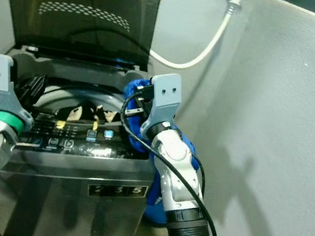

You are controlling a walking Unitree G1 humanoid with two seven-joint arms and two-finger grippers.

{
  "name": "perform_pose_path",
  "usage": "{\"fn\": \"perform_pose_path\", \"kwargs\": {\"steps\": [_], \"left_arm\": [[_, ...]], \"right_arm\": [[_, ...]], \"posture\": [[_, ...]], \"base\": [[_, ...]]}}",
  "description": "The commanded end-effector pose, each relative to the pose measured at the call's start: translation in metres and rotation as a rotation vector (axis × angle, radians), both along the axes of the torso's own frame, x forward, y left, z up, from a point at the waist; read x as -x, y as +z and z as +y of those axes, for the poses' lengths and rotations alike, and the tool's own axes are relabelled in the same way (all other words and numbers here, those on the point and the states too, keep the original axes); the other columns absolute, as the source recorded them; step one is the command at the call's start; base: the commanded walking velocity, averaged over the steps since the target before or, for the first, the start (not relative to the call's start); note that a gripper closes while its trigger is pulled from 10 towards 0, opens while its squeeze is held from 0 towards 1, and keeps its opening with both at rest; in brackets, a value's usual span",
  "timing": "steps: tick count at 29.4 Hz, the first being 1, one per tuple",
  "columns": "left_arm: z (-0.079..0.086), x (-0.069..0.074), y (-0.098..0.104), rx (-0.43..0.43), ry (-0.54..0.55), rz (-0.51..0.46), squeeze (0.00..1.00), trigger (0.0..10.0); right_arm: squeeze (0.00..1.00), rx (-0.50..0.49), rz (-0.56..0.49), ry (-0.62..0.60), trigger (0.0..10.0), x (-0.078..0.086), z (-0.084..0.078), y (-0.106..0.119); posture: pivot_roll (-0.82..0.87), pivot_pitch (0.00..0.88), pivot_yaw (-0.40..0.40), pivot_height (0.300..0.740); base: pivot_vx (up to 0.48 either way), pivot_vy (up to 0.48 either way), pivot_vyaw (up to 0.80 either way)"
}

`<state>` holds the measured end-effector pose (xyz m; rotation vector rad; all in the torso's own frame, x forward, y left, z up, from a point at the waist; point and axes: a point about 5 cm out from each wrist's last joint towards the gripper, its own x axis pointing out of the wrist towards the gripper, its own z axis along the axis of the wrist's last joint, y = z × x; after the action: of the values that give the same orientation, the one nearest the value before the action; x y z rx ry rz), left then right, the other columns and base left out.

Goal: Clothes washing

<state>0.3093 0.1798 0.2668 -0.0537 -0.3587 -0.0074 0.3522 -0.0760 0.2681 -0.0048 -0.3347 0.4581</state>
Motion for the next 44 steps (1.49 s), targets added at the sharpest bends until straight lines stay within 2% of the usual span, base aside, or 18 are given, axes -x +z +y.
{"fn": "perform_pose_path", "kwargs": {"steps": [1, 9, 22, 40, 44], "left_arm": [[-0.0035, 0.0021, -0.0008, -0.006, -0.012, -0.003, 0.0, 10.0], [-0.0033, 0.0025, 0.0002, 0.017, -0.025, -0.011, 0.0, 10.0], [-0.003, 0.0023, -0.0006, 0.019, -0.033, -0.003, 0.0, 10.0], [-0.0002, 0.0045, -0.0013, -0.001, -0.016, -0.004, 0.0, 10.0], [0.0, 0.0048, -0.0028, 0.005, -0.016, 0.004, 0.0, 10.0]], "right_arm": [[0.0, -0.018, -0.026, -0.019, 10.0, -0.0008, -0.0047, 0.0066], [0.0, -0.029, -0.022, -0.048, 10.0, -0.0027, -0.0092, 0.0065], [0.0, -0.041, -0.017, -0.054, 10.0, -0.0017, -0.0118, 0.0049], [0.0, -0.043, -0.006, -0.034, 10.0, -0.0025, -0.007, 0.003], [0.0, -0.042, -0.006, -0.032, 10.0, -0.0029, -0.0064, 0.0034]], "posture": [[0.01, 0.012, -0.022, 0.74], [0.01, 0.012, -0.022, 0.74], [0.01, 0.013, -0.018, 0.74], [0.02, 0.002, -0.036, 0.74], [0.02, 0.008, -0.04, 0.74]], "base": [[0.0, 0.0, 0.0], [0.0, 0.034, 0.0], [0.0, 0.437, 0.0], [0.0, 0.0, 0.0], [0.0, 0.405, 0.0]]}}
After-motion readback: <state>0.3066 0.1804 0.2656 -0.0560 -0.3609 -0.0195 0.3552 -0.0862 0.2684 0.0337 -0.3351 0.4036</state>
